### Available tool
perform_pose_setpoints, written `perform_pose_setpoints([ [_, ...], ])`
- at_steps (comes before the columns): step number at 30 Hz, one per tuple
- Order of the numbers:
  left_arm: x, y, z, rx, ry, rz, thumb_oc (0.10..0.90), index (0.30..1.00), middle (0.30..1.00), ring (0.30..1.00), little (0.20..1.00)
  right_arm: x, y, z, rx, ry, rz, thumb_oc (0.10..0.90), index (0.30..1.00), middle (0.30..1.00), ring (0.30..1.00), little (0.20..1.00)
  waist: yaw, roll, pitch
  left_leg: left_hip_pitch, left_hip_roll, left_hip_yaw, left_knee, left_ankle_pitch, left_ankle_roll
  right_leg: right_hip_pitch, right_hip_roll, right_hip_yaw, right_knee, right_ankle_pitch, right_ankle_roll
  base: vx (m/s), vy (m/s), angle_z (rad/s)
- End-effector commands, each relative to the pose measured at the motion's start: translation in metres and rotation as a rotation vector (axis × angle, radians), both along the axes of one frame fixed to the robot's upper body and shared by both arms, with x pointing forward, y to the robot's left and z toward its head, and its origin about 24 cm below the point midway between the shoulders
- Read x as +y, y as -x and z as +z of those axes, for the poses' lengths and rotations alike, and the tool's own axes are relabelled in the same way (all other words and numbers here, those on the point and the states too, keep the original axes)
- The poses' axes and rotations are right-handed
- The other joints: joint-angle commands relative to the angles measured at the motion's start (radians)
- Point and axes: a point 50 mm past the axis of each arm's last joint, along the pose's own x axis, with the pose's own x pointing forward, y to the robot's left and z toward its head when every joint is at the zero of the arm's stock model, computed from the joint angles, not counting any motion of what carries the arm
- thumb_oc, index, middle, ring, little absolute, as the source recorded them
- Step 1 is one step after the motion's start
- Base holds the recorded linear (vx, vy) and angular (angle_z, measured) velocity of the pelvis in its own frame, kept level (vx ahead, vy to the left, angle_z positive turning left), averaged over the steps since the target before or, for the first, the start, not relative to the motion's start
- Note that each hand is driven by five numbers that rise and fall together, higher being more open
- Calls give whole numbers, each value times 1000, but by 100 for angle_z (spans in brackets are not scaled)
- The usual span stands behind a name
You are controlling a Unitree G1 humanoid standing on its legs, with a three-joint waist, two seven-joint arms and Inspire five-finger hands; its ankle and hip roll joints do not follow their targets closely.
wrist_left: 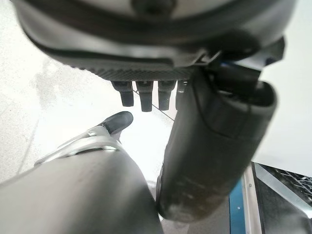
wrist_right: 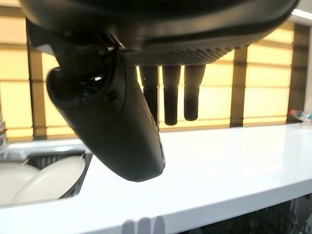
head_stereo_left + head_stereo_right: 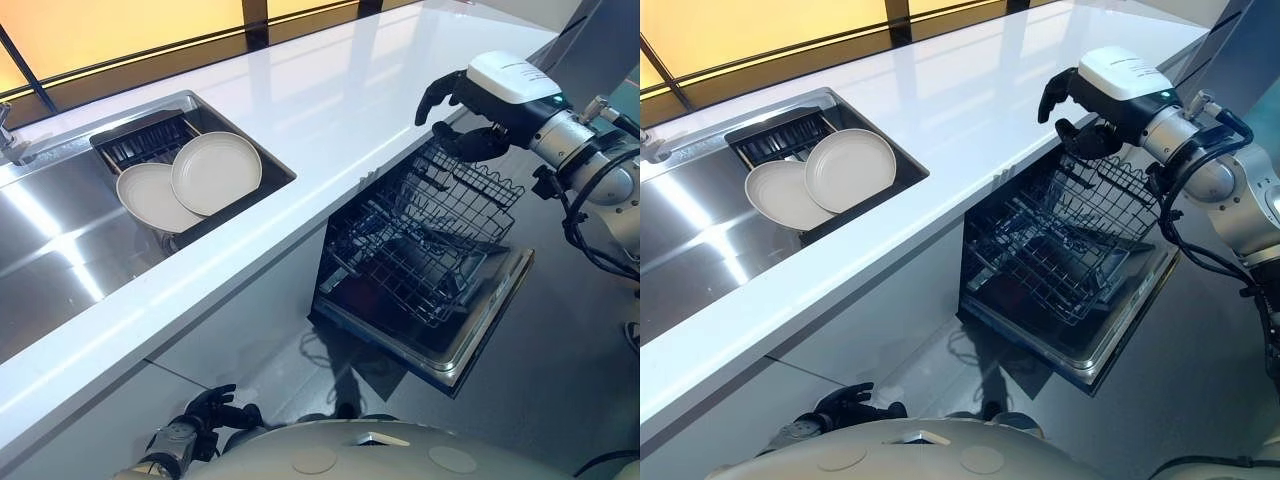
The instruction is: Pick up plates and place into dishwasher.
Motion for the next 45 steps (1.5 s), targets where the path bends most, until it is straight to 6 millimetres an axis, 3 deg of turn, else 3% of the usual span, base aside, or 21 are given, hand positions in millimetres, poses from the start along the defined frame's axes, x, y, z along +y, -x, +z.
perform_pose_setpoints([
  [1, 20, 0, 7, 8, -57, -78, 800, 900, 900, 900, 900, 10, -6, 53, -173, -100, 47, 243, 422, 422, 422, 343, 40, 0, -58, 59, -44, 63, 11, -140, 21, -59, 61, 46, 118, -78, 5, 0, 0, 0],
  [3, 20, 0, 6, 10, -59, -76, 800, 900, 900, 900, 900, 11, -7, 51, -161, -102, 50, 100, 300, 300, 300, 200, 42, -3, -59, 59, -43, 61, 11, -138, 19, -57, 62, 44, 116, -77, 5, 0, 0, 0],
  [4, 20, 1, 6, 9, -60, -77, 800, 900, 900, 900, 900, 12, -8, 50, -160, -110, 50, 116, 314, 314, 314, 216, 42, -3, -58, 58, -43, 60, 11, -138, 19, -59, 63, 46, 116, -77, 4, 0, 0, 0],
  [5, 20, 0, 6, 9, -62, -76, 800, 900, 900, 900, 900, 13, -8, 49, -161, -115, 49, 800, 900, 900, 900, 900, 45, -4, -57, 57, -43, 58, 10, -137, 18, -58, 64, 46, 114, -76, 3, 0, 0, 0],
  [6, 20, 1, 6, 9, -62, -75, 800, 900, 900, 900, 900, 13, -8, 49, -160, -115, 49, 800, 900, 900, 900, 900, 45, -5, -57, 57, -43, 58, 10, -137, 18, -57, 64, 46, 113, -76, 3, -4, -6, 5],
  [7, 20, 1, 6, 10, -63, -74, 800, 900, 900, 900, 900, 13, -9, 48, -152, -112, 49, 298, 469, 469, 469, 398, 45, -5, -56, 57, -43, 56, 10, -137, 18, -56, 64, 46, 112, -76, 3, -1, 0, 6],
  [8, 20, 0, 6, 11, -63, -74, 800, 900, 900, 900, 900, 13, -9, 46, -146, -112, 50, 182, 371, 371, 371, 282, 47, -4, -56, 57, -44, 54, 9, -136, 18, -55, 64, 46, 110, -76, 2, -2, 3, 10],
  [10, 20, -1, 6, 8, -65, -72, 800, 900, 900, 900, 900, 14, -11, 46, -146, -112, 53, 800, 900, 900, 900, 900, 49, -3, -54, 56, -44, 51, 9, -134, 18, -54, 64, 45, 109, -75, 1, -3, 5, 8],
  [11, 20, -1, 6, 8, -64, -71, 800, 900, 900, 900, 900, 14, -11, 46, -143, -111, 55, 800, 900, 900, 900, 900, 49, -3, -54, 56, -44, 50, 9, -134, 18, -54, 64, 45, 109, -75, 1, 0, 0, 0],
  [12, 20, -1, 6, 7, -64, -68, 800, 900, 900, 900, 900, 15, -11, 45, -133, -110, 58, 438, 589, 589, 589, 538, 50, -3, -54, 55, -44, 49, 9, -134, 17, -54, 64, 44, 108, -76, 0, 0, 0, 0],
  [13, 20, -1, 6, 6, -64, -69, 800, 900, 900, 900, 900, 15, -11, 44, -130, -109, 59, 375, 535, 535, 535, 475, 51, -3, -55, 55, -44, 48, 9, -134, 18, -54, 64, 44, 108, -76, 0, 0, 0, 0],
  [15, 19, -2, 6, 2, -62, -69, 800, 900, 900, 900, 900, 17, -12, 43, -126, -112, 65, 800, 900, 900, 900, 900, 54, -2, -54, 54, -44, 43, 8, -133, 18, -54, 64, 45, 108, -76, 0, 0, 0, 0],
  [21, 17, -2, 5, 1, -62, -65, 800, 900, 900, 900, 900, 24, -15, 42, -133, -120, 84, 800, 900, 900, 900, 900, 63, -2, -53, 53, -46, 32, 8, -132, 18, -49, 62, 42, 104, -76, -1, 0, 1, 1],
  [24, 17, -2, 6, 2, -63, -64, 800, 900, 900, 900, 900, 26, -15, 43, -144, -128, 85, 317, 486, 486, 486, 417, 66, 0, -52, 51, -46, 27, 8, -131, 18, -48, 62, 44, 104, -77, -2, -4, 4, 2],
  [26, 18, -1, 6, 3, -65, -64, 800, 900, 900, 900, 900, 26, -16, 45, -160, -135, 78, 800, 900, 900, 900, 900, 67, 0, -51, 51, -45, 26, 8, -131, 18, -48, 62, 44, 104, -77, -2, -1, 0, 2],
  [28, 18, 0, 5, 6, -67, -63, 800, 900, 900, 900, 900, 24, -16, 46, -173, -159, 69, 800, 900, 900, 900, 900, 66, 0, -51, 51, -45, 26, 8, -131, 18, -47, 62, 44, 103, -77, -2, -5, -2, 6],
  [29, 18, 1, 5, 7, -69, -65, 800, 900, 900, 900, 900, 24, -14, 47, -183, -174, 61, 361, 524, 524, 524, 461, 65, 0, -51, 50, -45, 26, 8, -132, 18, -48, 62, 46, 103, -77, -2, -10, -5, 6],
  [30, 19, 3, 5, 9, -71, -66, 800, 900, 900, 900, 900, 22, -14, 48, -191, -189, 50, 100, 300, 300, 300, 200, 63, 1, -51, 50, -46, 28, 8, -133, 18, -49, 61, 48, 102, -76, -1, -16, -7, 6],
  [31, 19, 4, 5, 13, -74, -71, 800, 900, 900, 900, 900, 18, -12, 49, -196, -214, 34, 759, 865, 865, 865, 859, 60, 1, -50, 51, -46, 31, 8, -135, 20, -50, 61, 52, 103, -75, 0, -17, -9, 5],
  [38, 22, 12, 5, 23, -77, -82, 800, 900, 900, 900, 900, -4, 3, 50, -197, -513, -16, 800, 900, 900, 900, 900, 19, 17, -41, 65, -49, 61, 8, -145, 24, -59, 57, 70, 110, -69, 9, -1, 3, -2],
  [45, 17, 14, 4, -1, -58, -73, 800, 900, 900, 900, 900, -55, 20, 2, -155, -1153, -132, 800, 900, 900, 900, 900, -44, 39, -32, 86, -47, 117, 13, -158, 34, -68, 54, 98, 120, -66, 19, 10, 7, -21],
])
